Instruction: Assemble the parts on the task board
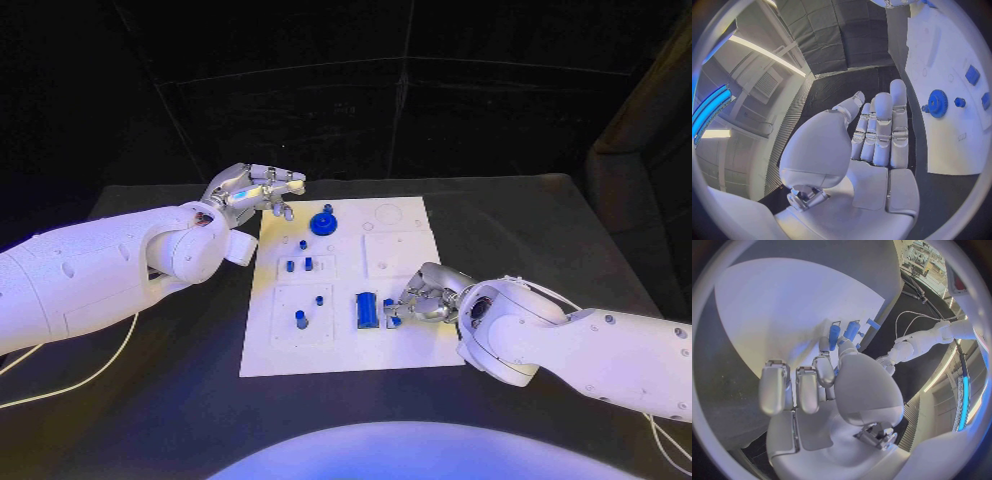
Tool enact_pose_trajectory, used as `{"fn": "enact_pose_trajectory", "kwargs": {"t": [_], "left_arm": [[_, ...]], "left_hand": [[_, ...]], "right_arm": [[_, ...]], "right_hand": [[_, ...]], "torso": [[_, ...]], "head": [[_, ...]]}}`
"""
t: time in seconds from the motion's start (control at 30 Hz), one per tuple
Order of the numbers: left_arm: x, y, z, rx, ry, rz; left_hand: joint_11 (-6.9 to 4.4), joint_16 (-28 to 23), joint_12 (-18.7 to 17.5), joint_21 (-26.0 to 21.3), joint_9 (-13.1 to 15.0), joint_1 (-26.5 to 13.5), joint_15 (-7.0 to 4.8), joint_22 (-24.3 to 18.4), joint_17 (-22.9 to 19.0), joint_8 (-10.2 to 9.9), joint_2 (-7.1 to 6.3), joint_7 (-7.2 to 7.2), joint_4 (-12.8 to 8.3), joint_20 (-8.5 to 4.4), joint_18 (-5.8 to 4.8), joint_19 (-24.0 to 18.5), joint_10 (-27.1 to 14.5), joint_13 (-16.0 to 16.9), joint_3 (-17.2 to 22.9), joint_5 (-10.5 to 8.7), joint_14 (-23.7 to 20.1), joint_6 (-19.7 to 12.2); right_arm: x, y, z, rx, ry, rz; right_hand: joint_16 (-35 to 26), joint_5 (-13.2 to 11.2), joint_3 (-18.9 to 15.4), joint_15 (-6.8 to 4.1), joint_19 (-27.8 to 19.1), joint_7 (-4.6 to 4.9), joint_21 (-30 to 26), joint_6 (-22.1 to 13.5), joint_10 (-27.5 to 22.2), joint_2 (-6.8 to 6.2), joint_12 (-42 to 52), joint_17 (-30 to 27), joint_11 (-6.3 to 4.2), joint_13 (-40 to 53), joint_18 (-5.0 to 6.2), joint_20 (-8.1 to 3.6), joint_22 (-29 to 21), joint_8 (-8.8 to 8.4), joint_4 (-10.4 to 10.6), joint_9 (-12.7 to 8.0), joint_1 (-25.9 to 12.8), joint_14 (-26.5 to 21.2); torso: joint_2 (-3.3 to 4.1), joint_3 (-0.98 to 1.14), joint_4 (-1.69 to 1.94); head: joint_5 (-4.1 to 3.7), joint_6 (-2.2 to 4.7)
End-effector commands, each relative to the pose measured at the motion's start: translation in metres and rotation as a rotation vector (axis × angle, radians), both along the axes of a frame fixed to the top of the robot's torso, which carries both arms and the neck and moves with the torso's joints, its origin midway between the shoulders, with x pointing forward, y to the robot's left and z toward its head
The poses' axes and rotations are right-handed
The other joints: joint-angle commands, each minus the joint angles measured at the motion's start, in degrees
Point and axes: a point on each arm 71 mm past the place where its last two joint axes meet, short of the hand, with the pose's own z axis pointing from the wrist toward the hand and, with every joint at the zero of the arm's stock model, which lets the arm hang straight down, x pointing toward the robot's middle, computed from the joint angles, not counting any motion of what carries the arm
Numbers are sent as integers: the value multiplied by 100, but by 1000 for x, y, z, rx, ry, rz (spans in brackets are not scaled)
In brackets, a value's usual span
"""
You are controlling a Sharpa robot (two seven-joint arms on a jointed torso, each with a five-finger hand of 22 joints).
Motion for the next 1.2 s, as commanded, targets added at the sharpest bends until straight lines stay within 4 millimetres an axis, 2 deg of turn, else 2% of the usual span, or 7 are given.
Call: {"fn": "enact_pose_trajectory", "kwargs": {"t": [0.03, 0.33, 0.6, 0.7, 0.87, 1.0, 1.2], "left_arm": [[0, -2, 1, -9, 2, -14], [0, -2, 1, -9, 3, -15], [0, -2, 1, -8, 4, -15], [0, -2, 1, -8, 4, -15], [1, -2, 1, -8, 4, -14], [1, -2, 1, -8, 4, -14], [1, -2, 0, -7, 4, -13]], "left_hand": [[17, 35, 15, -35, 1, 3, 12, -7, -7, 25, 49, -7, -3, -6, 72, 37, -42, 8, -21, 12, -42, -40], [17, 35, 15, -35, 1, 3, 12, -7, -7, 25, 49, -7, -3, -6, 72, 37, -42, 8, -21, 12, -42, -40], [17, 35, 15, -35, 1, 3, 12, -7, -7, 25, 49, -7, -3, -6, 72, 37, -42, 8, -21, 12, -42, -40], [17, 35, 15, -35, 1, 3, 12, -7, -7, 25, 49, -7, -3, -6, 72, 37, -42, 8, -21, 12, -42, -40], [17, 37, 20, -38, 2, 1, 13, -9, -10, 30, 53, -8, -3, -6, 71, 36, -49, 7, -23, 13, -46, -36], [17, 37, 20, -38, 2, 1, 13, -9, -10, 30, 53, -8, -3, -6, 71, 36, -49, 7, -23, 13, -46, -36], [17, 37, 20, -38, 2, 1, 13, -9, -10, 30, 53, -8, -3, -6, 71, 36, -49, 7, -23, 13, -46, -36]], "right_arm": [[0, 1, 0, -15, 4, 9], [0, 1, -1, -19, 2, 15], [0, -1, 0, -15, -8, 14], [0, -3, 1, -12, -13, 21], [1, -5, 1, -18, -25, 41], [4, -7, 0, -32, -43, 46], [6, -6, 0, -44, -64, 49]], "right_hand": [[38, 59, -67, -33, 29, 6, 31, 55, 60, -26, 39, 388, -7, -5, -62, -3, 9, 3, 88, 14, -108, 387], [43, -562, -380, -34, 31, -1, 34, 79, 81, -6, 51, 406, -10, 34, -63, -5, 24, 37, 368, 82, -391, 391], [40, -669, -453, -37, 31, -4, 33, 66, 78, -3, 40, 404, -11, 39, -63, -7, 26, 43, 339, 105, -355, 390], [32, -730, -464, -38, 27, 0, 30, 47, 68, -32, 23, 393, -10, 37, -62, -9, 24, 45, 221, 123, -159, 387], [4, -1061, -396, -36, -3, 16, -4, -33, 7, -87, -82, 352, -1, -16, -52, -11, -26, 23, -207, 144, 473, 375], [0, -1364, -292, -34, -9, 18, -10, -46, -24, -8, -137, 354, -3, -42, -51, -9, -27, 14, -479, 153, 872, 376], [-3, -1411, -239, -33, -11, 15, -12, -38, -27, 57, -145, 352, -5, -40, -51, -7, -26, 10, -579, 153, 1001, 375]], "torso": [[-1, -2, 1], [3, 2, -1], [-2, 4, -6], [-5, 3, 1], [-6, 4, 5], [-3, -1, 4], [0, -1, 7]], "head": [[-2, -9], [-9, -21], [-28, -18], [-36, -14], [-45, -11], [-49, -3], [-46, -1]]}}
